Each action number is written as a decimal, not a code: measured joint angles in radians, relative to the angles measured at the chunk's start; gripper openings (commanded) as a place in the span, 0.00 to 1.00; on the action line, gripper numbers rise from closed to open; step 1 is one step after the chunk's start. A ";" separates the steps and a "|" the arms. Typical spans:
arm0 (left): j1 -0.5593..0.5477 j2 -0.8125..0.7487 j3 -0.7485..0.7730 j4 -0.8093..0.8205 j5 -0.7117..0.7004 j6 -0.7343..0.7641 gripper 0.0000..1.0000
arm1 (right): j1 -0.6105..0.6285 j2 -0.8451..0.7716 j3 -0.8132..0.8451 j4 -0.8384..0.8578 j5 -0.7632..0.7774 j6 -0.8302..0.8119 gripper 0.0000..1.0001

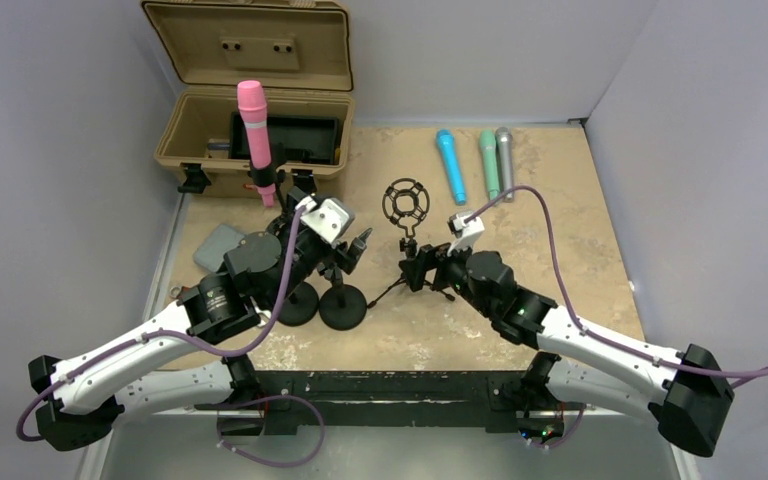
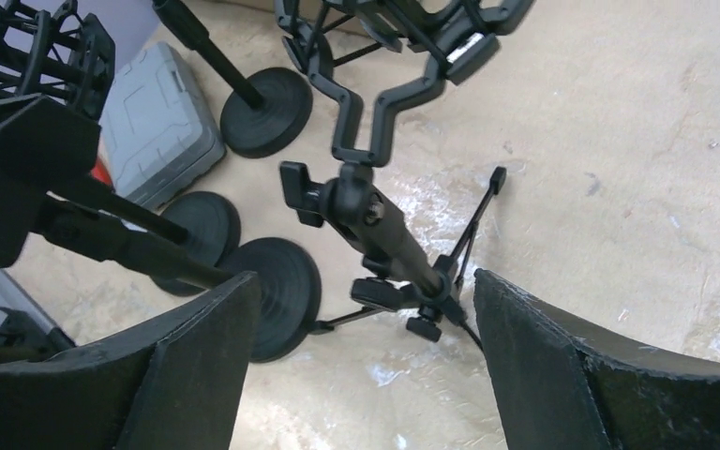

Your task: Remove the microphone from the stand

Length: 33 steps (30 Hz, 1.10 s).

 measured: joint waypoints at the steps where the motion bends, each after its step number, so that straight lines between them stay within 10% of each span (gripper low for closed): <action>1: 0.000 -0.001 0.000 0.000 0.000 0.000 0.87 | -0.002 -0.015 -0.038 0.045 -0.003 -0.013 0.83; 13: -0.007 0.000 0.000 0.000 -0.004 0.001 0.87 | -0.138 0.168 -0.154 0.507 -0.248 -0.147 0.71; 33: -0.013 0.006 0.000 0.000 -0.003 0.002 0.87 | -0.147 0.091 -0.208 0.488 -0.528 -0.105 0.56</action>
